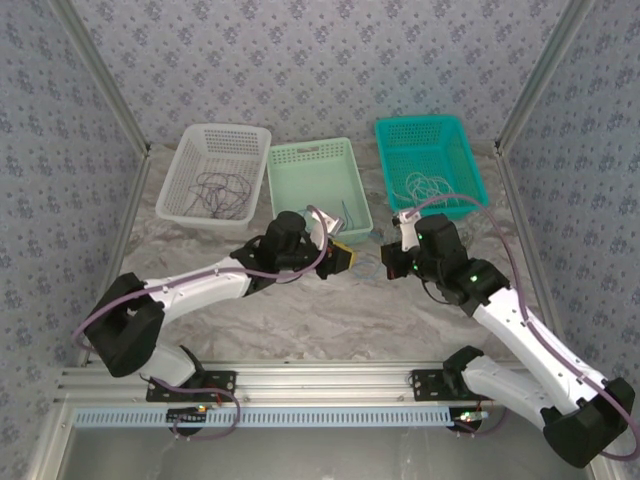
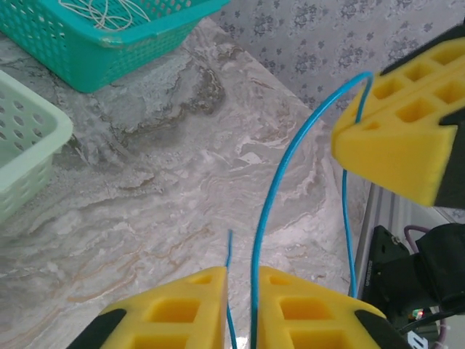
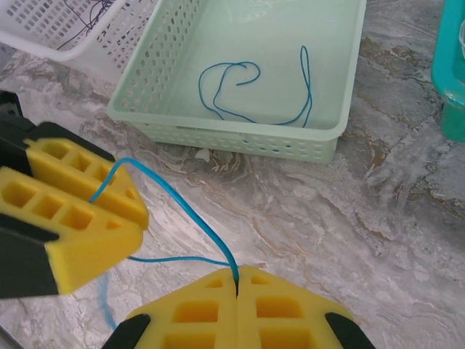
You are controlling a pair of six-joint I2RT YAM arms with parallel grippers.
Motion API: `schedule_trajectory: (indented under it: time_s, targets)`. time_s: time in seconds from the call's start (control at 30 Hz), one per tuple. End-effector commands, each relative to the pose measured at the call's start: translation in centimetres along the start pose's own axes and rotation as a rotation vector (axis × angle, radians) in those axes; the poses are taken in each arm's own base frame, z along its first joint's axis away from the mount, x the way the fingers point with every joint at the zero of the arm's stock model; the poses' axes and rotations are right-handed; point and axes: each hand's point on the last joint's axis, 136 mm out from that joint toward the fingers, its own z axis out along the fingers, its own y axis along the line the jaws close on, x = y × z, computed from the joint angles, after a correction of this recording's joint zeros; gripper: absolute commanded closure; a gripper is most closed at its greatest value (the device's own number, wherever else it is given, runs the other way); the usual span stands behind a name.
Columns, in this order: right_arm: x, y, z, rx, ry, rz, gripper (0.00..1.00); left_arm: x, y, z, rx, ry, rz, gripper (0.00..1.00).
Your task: Untangle the cables
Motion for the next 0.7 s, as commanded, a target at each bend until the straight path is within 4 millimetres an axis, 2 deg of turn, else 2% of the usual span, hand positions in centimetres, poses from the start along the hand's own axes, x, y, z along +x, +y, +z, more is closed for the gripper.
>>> schedule_trajectory:
  time_s: [0.0,0.23,0.37,0.57,0.6,0.67]
  targets:
    - [1.7,-1.2,-0.7,0.071,0.067,-0.047,1.0,-0.9,0.3,-0.4,-0.069,0.035,0.065,0.89]
    - [3.8,-3.2,-0.6,0.171,0.171,-0.092,1.0,0.1,2.6,-1.5,-0.237,0.171,0.143,0.95]
    - [3.7,-2.9,-0.2,0.155,0.172,-0.094,1.0,0.2,2.1,-1.5,-0.246,0.222,0.204,0.96]
    - [3.0,-2.0,1.0,0.12,0.167,-0.097,0.99,-0.7,2.2,-1.7,-0.28,0.247,0.277,0.97]
    - [2.9,-1.9,1.2,0.117,0.166,-0.096,0.97,-1.0,2.2,-1.8,-0.281,0.247,0.29,0.97]
    - [2.6,-1.8,1.4,0.119,0.155,-0.089,0.83,-1.3,2.2,-2.0,-0.294,0.25,0.313,0.97]
